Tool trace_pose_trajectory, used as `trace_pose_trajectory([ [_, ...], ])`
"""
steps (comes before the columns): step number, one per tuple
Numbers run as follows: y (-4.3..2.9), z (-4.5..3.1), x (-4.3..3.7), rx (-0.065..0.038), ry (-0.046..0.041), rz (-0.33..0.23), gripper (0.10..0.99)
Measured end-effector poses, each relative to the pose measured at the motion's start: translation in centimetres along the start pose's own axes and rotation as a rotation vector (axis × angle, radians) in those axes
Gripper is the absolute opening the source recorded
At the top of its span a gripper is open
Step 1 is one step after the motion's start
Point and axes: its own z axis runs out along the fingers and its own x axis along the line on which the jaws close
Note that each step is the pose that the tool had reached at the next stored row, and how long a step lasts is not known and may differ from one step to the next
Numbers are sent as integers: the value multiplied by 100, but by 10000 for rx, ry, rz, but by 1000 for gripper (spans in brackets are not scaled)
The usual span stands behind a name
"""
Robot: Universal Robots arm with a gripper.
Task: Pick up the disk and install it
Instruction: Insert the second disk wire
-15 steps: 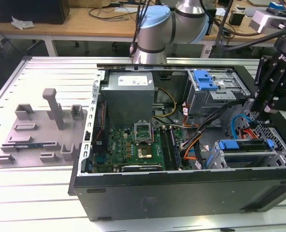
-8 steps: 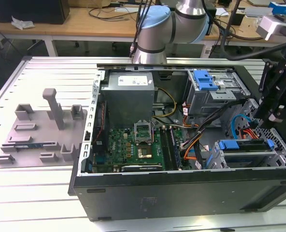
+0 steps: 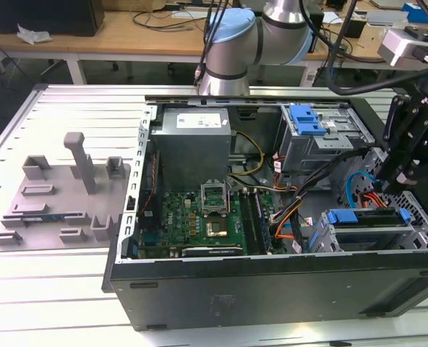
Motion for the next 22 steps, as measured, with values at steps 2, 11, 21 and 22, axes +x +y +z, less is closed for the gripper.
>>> trace_pose_trajectory([
  [2, 2, 5, -1, -3, -27, -2, 267],
  [11, -1, 54, -5, -28, -214, -19, 267],
  [21, 14, 62, -7, -31, -238, -26, 161],
  [22, 25, 63, -6, -28, -236, -56, 161],
])
